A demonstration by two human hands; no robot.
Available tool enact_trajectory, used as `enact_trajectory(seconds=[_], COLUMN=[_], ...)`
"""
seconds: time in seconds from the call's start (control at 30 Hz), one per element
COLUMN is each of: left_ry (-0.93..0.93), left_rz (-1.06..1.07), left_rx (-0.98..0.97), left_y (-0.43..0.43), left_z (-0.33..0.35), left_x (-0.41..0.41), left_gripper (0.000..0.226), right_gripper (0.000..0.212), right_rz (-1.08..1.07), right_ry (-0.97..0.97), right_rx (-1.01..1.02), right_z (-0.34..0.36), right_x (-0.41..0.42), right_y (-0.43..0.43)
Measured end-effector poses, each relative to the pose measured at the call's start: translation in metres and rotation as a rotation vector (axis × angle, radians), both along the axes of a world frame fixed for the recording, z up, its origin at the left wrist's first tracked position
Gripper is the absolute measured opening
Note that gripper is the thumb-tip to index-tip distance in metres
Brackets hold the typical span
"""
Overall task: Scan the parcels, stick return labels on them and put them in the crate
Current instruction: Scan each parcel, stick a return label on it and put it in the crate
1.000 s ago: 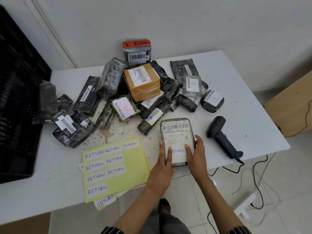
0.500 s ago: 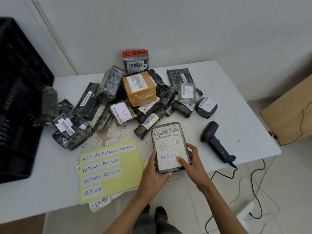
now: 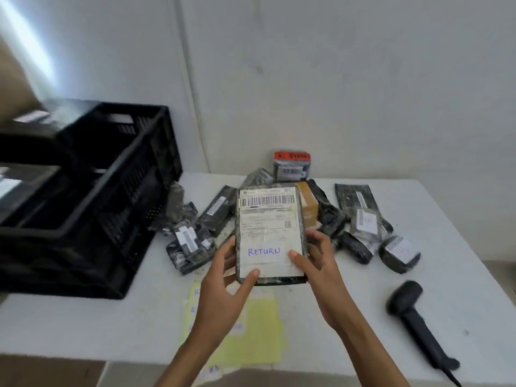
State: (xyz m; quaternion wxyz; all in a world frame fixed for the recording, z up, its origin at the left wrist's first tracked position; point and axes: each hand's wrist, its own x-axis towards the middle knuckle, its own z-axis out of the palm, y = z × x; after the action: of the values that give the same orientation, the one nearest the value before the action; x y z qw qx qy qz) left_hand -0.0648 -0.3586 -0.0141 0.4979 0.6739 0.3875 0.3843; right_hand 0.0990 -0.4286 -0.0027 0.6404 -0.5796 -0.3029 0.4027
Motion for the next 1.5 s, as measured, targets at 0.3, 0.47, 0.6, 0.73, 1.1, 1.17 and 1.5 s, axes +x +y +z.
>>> enact_trajectory(seconds=[0.3,0.47,0.6,0.73,1.1,1.17,1.5], left_ry=[-0.133,-0.111,-0.211,-0.216,0.45,0.49,-0.026], left_rz=[0.166,0.183,0.193,0.318,0.529,0.522,0.659], left_rx=[0.104,0.066,-0.071,-0.238,-0.249,-0.282,-0.659], left_y=[0.119,0.204,0.283,0.365,0.438,0.438,0.439], left_z=[0.079,0.111,0.127,0.126,0.06,0.043,-0.005], left_x=[-0.084,-0.131,-0.154,-0.158,-0.113,-0.104,-0.1], left_gripper=[0.057,0.057,0.041,0.023,0.028,0.03,0.038], right_gripper=[0.037,0.034,0.03,0.034,0.036,0.036,0.036], right_rz=[0.199,0.254,0.255,0.223,0.092,0.092,0.109], right_ry=[0.049,0.034,-0.025,-0.209,-0.836,-0.777,-0.69], right_rx=[0.16,0.207,0.225,0.148,-0.054,-0.023,-0.011], right_z=[0.065,0.089,0.098,0.088,0.032,0.028,0.021], right_x=[-0.081,-0.127,-0.158,-0.17,-0.15,-0.15,-0.152], right_y=[0.148,0.238,0.32,0.389,0.437,0.435,0.436])
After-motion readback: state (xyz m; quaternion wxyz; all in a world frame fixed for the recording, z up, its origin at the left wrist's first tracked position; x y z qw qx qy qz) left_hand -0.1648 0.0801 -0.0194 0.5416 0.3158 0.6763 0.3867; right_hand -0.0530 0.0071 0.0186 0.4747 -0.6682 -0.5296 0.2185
